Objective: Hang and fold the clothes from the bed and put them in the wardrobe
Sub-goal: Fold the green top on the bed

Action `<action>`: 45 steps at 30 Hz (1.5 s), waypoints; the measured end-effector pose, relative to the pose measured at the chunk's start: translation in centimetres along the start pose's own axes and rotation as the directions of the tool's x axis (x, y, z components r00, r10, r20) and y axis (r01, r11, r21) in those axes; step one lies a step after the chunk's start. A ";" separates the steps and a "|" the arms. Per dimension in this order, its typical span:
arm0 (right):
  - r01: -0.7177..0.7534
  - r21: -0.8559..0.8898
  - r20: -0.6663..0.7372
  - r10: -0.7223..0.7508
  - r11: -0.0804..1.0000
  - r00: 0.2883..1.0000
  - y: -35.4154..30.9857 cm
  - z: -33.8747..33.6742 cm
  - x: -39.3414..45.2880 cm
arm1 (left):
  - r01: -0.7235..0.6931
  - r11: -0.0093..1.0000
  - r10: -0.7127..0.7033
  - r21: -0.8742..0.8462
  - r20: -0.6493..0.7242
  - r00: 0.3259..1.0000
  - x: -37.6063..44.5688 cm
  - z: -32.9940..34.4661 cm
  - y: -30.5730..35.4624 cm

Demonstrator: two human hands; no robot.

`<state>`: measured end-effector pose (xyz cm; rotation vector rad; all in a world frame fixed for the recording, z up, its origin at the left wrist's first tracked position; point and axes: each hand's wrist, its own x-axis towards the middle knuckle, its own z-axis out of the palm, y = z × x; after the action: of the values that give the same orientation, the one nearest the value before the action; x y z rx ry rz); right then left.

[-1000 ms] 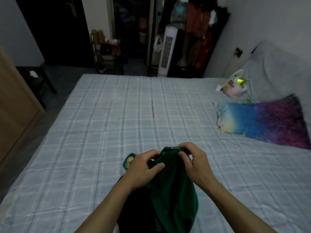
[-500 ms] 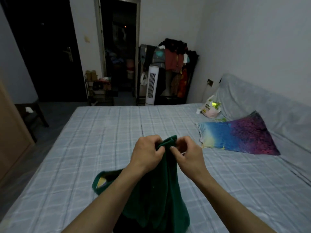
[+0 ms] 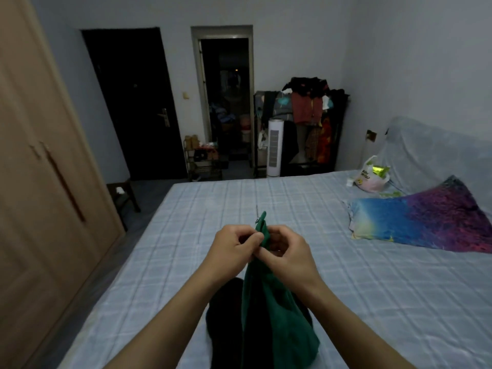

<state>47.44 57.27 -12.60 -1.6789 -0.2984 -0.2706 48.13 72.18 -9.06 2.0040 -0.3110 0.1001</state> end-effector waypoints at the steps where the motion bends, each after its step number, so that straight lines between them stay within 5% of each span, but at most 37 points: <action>1: 0.015 -0.002 0.028 -0.015 1.000 0.999 -0.4 0.4 -0.4 | 0.015 1.000 -0.016 -0.007 -0.032 0.999 -0.9 -0.3 0.2; 7: 0.048 -0.046 0.132 -0.042 0.998 0.990 -2.0 3.0 -2.4 | 0.070 0.996 -0.059 0.050 -0.182 0.982 -4.8 -3.7 -0.2; 12: 0.103 -0.282 0.064 -0.088 0.954 0.994 -2.2 5.1 -3.2 | -0.007 0.928 0.110 0.374 -0.255 0.961 -7.1 -8.7 -1.3; 16: 0.189 -0.552 0.036 -0.204 0.812 0.978 -3.0 7.6 -3.8 | -0.106 0.745 0.285 0.659 -0.170 0.943 -9.0 -14.4 -3.1; 19: 0.280 -0.662 0.124 -0.266 0.695 0.956 -3.8 11.1 -4.6 | -0.166 0.696 0.365 0.698 -0.146 0.919 -10.5 -18.0 -4.6; 24: 0.087 -0.751 0.054 -0.070 0.654 0.996 -1.9 17.3 -7.6 | -0.208 0.680 0.421 0.703 -0.142 0.896 -11.4 -23.7 -6.8; 31: -0.155 -0.857 -0.099 0.139 0.492 0.985 -1.2 18.2 -7.7 | -0.201 0.394 0.354 0.897 0.053 0.934 -13.8 -29.1 -10.1; 45: 0.014 -0.624 -0.228 -0.200 0.781 0.953 -9.7 19.1 -1.8 | -0.117 0.308 0.156 0.944 0.071 0.985 -14.5 -32.1 -16.2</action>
<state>42.44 77.33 -6.61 -2.2410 -0.0862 -0.7576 40.61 110.12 -12.07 3.1871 -0.4673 0.5502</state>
